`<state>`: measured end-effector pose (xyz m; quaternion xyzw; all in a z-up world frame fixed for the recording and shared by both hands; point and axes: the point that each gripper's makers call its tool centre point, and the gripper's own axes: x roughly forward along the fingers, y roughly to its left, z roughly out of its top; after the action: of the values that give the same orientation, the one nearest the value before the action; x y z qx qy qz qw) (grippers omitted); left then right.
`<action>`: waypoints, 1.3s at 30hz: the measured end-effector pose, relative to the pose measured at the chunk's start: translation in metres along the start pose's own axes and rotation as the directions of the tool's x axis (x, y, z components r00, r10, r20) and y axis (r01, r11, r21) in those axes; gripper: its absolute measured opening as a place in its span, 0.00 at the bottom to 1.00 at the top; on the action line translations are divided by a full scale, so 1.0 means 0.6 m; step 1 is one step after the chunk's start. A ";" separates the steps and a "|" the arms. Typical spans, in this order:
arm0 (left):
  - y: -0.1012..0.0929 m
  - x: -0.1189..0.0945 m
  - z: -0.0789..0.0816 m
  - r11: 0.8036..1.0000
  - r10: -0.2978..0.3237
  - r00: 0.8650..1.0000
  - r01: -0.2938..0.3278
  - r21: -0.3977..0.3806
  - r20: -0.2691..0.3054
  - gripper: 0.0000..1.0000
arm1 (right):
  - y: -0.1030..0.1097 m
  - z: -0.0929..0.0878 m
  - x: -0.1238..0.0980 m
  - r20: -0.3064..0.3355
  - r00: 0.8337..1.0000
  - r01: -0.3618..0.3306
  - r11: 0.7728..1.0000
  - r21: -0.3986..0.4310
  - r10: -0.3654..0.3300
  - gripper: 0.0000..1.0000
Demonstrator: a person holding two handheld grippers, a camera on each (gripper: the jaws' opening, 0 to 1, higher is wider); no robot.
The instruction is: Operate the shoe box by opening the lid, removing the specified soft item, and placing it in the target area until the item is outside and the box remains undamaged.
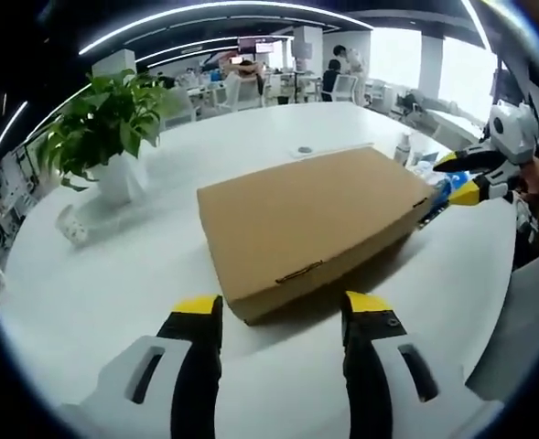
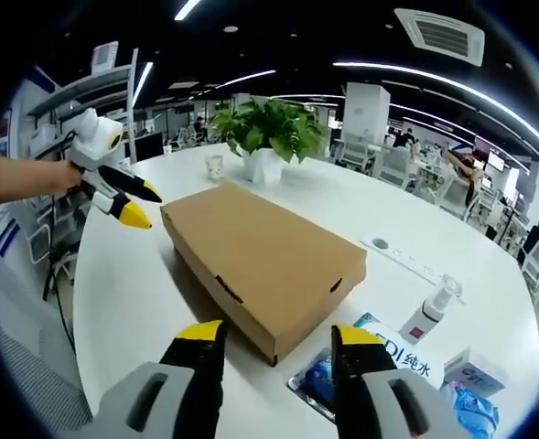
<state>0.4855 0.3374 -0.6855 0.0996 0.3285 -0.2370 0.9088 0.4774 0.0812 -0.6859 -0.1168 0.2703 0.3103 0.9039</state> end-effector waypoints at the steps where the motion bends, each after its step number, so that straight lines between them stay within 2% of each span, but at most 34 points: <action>1: -0.004 -0.005 0.001 1.000 -0.001 1.000 0.001 0.005 0.010 0.54 | 0.000 0.000 -0.005 0.005 1.000 0.004 1.000 0.002 -0.004 0.46; 11: -0.037 -0.045 0.013 1.000 -0.020 0.996 0.021 -0.009 0.084 0.67 | -0.004 -0.014 -0.049 0.023 0.999 0.029 0.999 0.030 -0.030 0.59; 20: -0.070 -0.078 0.015 0.998 -0.055 0.987 0.056 -0.006 0.149 0.76 | -0.017 -0.028 -0.097 0.049 0.995 0.082 0.995 0.053 -0.085 0.71; 27: -0.089 -0.092 0.004 0.997 -0.070 0.985 0.073 -0.010 0.155 0.79 | -0.022 -0.044 -0.131 0.073 0.988 0.126 0.987 0.101 -0.133 0.76; 34: -0.116 -0.114 0.003 0.996 -0.088 0.978 0.089 0.002 0.191 0.86 | -0.036 -0.066 -0.177 0.095 0.974 0.193 0.974 0.119 -0.204 0.78; 39: -0.134 -0.128 0.005 0.995 -0.095 0.971 0.094 0.015 0.221 0.90 | -0.040 -0.092 -0.208 0.085 0.968 0.226 0.966 0.127 -0.237 0.81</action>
<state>0.3957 0.2946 -0.6360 0.0591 0.2290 -0.2903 0.9273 0.3872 -0.0207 -0.6603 -0.0793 0.2269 0.1918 0.9515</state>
